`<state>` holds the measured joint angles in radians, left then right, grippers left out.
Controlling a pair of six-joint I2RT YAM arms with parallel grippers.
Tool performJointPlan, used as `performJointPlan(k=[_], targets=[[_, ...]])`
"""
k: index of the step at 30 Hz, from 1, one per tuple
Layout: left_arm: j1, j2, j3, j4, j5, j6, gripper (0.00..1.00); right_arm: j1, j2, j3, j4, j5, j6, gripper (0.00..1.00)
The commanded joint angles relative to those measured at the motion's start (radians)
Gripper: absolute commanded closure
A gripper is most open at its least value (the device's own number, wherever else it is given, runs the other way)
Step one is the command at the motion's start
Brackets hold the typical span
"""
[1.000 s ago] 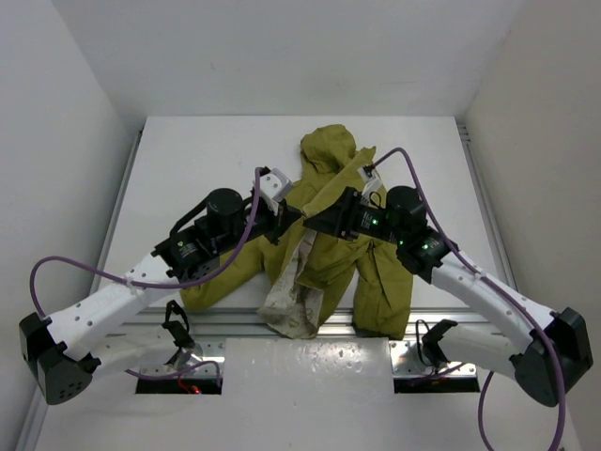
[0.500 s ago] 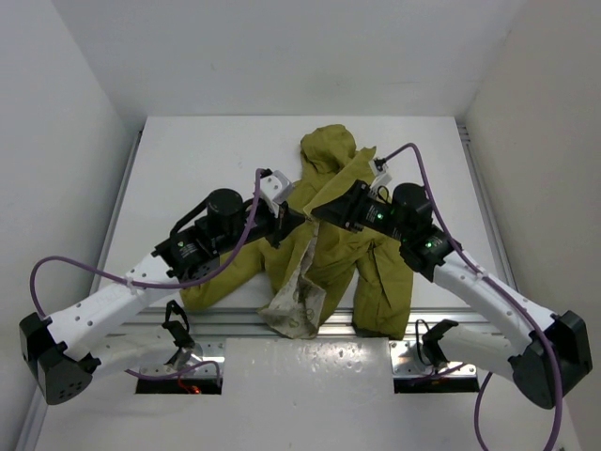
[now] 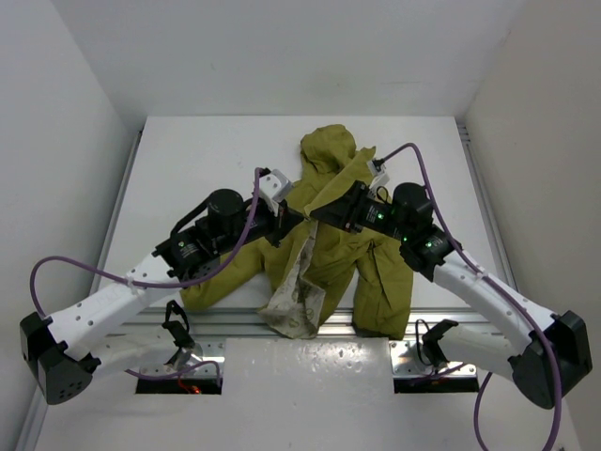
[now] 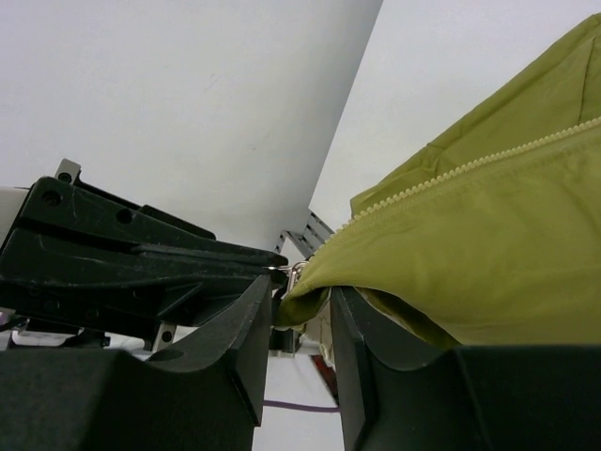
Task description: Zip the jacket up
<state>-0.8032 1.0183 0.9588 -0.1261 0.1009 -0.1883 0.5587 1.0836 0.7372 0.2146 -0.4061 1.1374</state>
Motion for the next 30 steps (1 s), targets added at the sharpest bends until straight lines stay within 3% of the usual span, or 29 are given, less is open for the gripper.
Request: performJointPlan(k=[1, 5, 8, 12, 20, 30], targets=[[0.01, 0.002, 0.0, 0.034, -0.001, -0.008, 1.0, 0.006, -0.024, 0.031, 0.032, -0.027, 0.021, 0.68], [0.001, 0.011, 0.0, 0.034, 0.031, -0.017, 1.0, 0.009, -0.008, 0.033, 0.042, 0.001, 0.024, 0.68], [0.001, 0.011, 0.0, 0.034, 0.043, -0.017, 1.0, 0.01, 0.001, 0.039, 0.054, 0.004, 0.018, 0.78], [0.001, 0.02, 0.0, 0.043, 0.065, -0.026, 1.0, 0.01, 0.001, 0.034, 0.066, -0.019, -0.004, 1.0], [0.028, 0.074, 0.023, 0.043, 0.036, -0.016, 1.0, -0.003, -0.099, -0.022, -0.018, -0.172, -0.201, 1.0], [0.105, 0.138, 0.061, 0.051, 0.029, -0.016, 1.0, -0.129, -0.206, -0.048, -0.176, -0.335, -0.301, 1.0]])
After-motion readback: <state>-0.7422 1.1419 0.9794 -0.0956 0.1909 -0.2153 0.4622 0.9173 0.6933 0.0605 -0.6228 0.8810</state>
